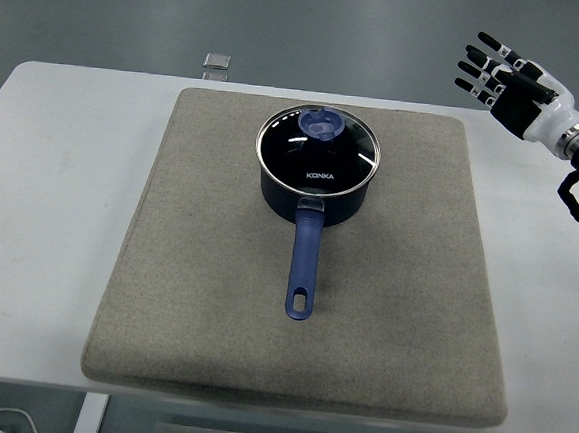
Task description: Lift the pot lid and place it to the right of the pot.
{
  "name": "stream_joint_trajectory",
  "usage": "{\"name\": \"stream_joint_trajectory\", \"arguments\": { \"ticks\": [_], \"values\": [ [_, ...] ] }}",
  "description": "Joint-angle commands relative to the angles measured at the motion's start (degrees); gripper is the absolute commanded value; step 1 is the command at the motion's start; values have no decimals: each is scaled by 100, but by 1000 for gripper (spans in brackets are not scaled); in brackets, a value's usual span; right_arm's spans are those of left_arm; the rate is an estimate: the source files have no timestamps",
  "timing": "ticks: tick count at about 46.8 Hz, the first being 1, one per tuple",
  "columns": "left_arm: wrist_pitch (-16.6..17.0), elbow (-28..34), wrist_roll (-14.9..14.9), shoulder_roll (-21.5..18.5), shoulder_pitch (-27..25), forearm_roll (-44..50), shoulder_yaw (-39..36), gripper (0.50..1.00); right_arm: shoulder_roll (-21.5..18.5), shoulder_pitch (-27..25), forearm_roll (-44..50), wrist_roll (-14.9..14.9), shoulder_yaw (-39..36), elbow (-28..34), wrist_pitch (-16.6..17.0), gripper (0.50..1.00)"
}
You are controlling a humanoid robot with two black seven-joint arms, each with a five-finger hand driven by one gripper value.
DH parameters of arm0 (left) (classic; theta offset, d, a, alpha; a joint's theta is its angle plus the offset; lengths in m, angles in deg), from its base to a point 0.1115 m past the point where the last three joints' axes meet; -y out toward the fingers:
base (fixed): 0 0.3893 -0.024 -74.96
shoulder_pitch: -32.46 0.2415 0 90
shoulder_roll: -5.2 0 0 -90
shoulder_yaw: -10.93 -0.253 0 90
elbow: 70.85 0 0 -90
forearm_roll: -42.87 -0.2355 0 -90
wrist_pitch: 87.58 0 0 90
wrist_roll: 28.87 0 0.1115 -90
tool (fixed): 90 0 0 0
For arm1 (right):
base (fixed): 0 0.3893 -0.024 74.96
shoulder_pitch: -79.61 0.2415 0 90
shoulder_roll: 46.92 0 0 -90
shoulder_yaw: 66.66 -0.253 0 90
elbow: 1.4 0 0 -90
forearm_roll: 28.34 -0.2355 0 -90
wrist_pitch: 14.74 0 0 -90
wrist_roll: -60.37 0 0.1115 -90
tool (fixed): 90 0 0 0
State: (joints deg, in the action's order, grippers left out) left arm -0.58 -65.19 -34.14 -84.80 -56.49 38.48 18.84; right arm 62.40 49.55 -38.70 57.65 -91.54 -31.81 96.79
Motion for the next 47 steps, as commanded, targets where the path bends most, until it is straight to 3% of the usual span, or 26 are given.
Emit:
{"name": "stream_joint_trajectory", "arguments": {
  "ticks": [1,37,47],
  "values": [
    [1,-13,0,0,9,-1,0,1000,1,9,8,-9,0,0,-9,932],
    [1,-30,0,0,-52,-1,0,1000,28,35,114,-35,53,-44,123,930],
    [1,-30,0,0,-53,-1,0,1000,37,44,123,-35,70,-53,290,930]
  ]
}}
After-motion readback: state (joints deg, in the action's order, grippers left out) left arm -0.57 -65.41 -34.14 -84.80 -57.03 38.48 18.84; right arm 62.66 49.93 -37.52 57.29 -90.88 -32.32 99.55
